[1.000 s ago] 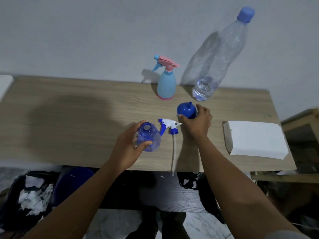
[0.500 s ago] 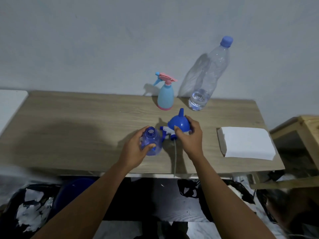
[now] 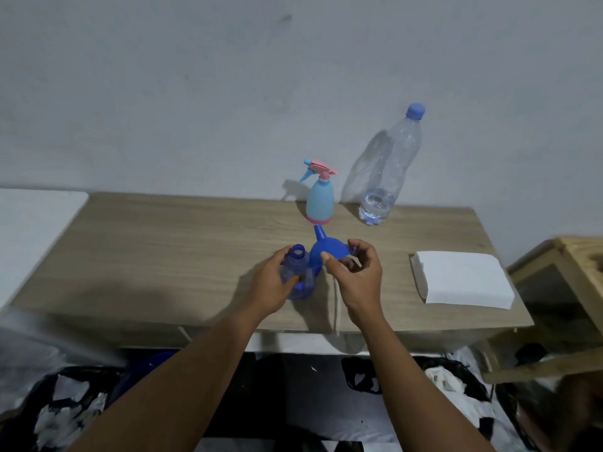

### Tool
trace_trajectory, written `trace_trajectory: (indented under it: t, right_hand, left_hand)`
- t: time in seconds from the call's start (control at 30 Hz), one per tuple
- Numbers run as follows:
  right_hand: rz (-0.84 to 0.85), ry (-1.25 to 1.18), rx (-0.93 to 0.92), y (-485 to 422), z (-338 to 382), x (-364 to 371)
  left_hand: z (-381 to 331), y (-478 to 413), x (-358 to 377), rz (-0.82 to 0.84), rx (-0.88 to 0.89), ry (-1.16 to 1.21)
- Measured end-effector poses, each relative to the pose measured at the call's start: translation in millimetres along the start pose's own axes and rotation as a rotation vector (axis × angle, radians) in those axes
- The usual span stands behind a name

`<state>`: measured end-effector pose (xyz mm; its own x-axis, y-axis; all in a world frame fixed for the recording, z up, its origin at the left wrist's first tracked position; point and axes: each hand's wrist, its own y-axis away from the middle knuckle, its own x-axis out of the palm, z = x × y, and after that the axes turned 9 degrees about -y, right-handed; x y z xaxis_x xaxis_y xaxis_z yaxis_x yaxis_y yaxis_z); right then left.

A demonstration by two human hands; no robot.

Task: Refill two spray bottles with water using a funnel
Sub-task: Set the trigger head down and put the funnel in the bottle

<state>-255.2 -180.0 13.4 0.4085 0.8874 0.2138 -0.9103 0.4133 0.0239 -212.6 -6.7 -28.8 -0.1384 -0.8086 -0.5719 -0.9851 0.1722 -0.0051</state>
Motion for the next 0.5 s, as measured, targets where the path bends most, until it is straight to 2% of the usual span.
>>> trace_trajectory:
  t: [0.1,0.33,0.5]
  right_hand:
    - [0.014,0.042,-0.012,-9,16,0]
    - [0.239,0.442,-0.144,-24,45,18]
    - [0.375,0.615,-0.181,-28,57,40]
  left_hand:
    - [0,0,-1,-0.011,0.026,-0.023]
    - [1,-3,-1,0.009,-0.022,-0.003]
    - [1,-4,0,0.007,-0.01,0.003]
